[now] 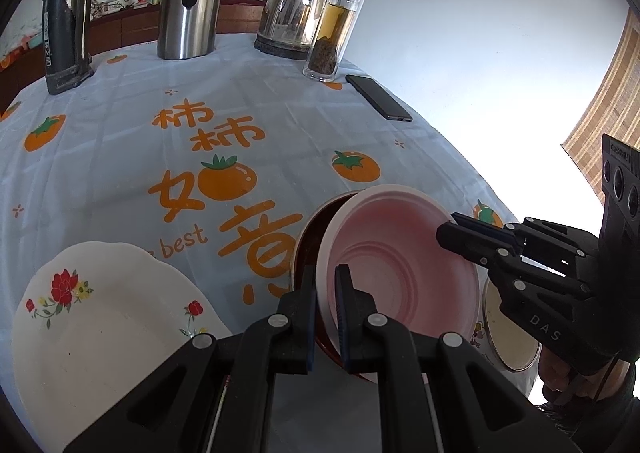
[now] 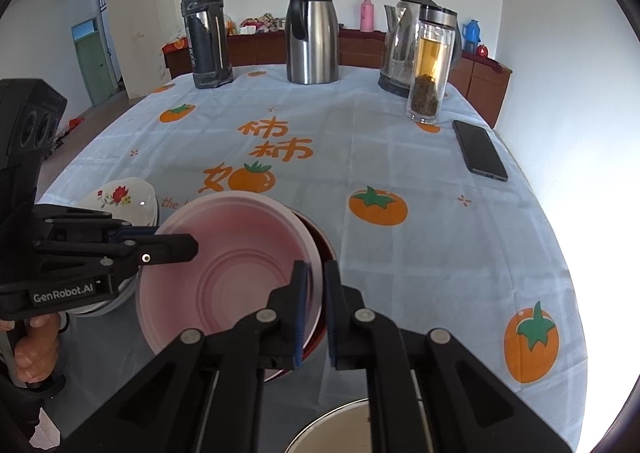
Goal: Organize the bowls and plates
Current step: 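Hold the pink bowl seated in the dark red bowl with both grippers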
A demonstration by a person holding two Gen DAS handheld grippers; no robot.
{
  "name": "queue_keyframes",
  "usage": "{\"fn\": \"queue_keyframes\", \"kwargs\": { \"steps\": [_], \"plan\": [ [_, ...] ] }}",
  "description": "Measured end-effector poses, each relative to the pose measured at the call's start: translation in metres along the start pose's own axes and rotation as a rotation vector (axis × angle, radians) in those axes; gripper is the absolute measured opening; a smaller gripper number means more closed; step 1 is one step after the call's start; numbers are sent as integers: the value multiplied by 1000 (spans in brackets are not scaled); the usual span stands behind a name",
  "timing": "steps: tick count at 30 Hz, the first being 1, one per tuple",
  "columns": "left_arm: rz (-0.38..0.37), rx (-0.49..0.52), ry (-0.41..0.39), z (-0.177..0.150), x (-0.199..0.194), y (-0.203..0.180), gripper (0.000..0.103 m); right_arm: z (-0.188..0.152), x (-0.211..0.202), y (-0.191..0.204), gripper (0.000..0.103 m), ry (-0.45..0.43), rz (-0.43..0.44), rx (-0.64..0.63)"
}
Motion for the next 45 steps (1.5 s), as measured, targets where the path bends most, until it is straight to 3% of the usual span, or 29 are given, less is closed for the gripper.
{"fn": "queue_keyframes", "kwargs": {
  "steps": [14, 20, 24, 28, 30, 31, 36, 38, 42, 45],
  "plan": [
    [31, 44, -24, 3, -4, -1, 11, -4, 3, 1, 8, 26, 2, -20],
    [72, 141, -31, 1, -4, -8, 13, -4, 3, 0, 8, 34, -1, -28],
    [64, 201, -39, 0, -5, -16, 29, -5, 4, 1, 8, 43, -2, -38],
    [2, 174, -44, 2, -8, -20, 47, -6, 3, 2, 7, 45, 3, -40],
    [55, 178, -77, 8, -12, -13, 78, -8, 4, 2, 8, 51, -3, -47],
    [79, 177, -103, 12, -16, -9, 82, -8, 4, 1, 8, 49, -3, -45],
    [63, 98, -142, 24, -23, 7, 83, -6, -2, -2, 10, 29, -7, -21],
    [98, 78, -121, 22, -18, 15, 83, -2, -9, 3, 11, 9, -10, -29],
    [194, 93, -85, 16, -9, 28, 83, 2, -22, 25, 12, -23, 64, -24],
    [209, 96, -70, 12, -6, 31, 83, -2, -24, 50, 20, -16, 122, -61]
  ]
}}
Point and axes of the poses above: each gripper's, at about its wrist camera, not at the fingertips, and x roughly the way its jaws point, y to its left, z to its top, the point moved 8 cm from there along x, roughly the way its jaws point, and after that the axes turned 12 degrees about -y, right-handed, at the moved point
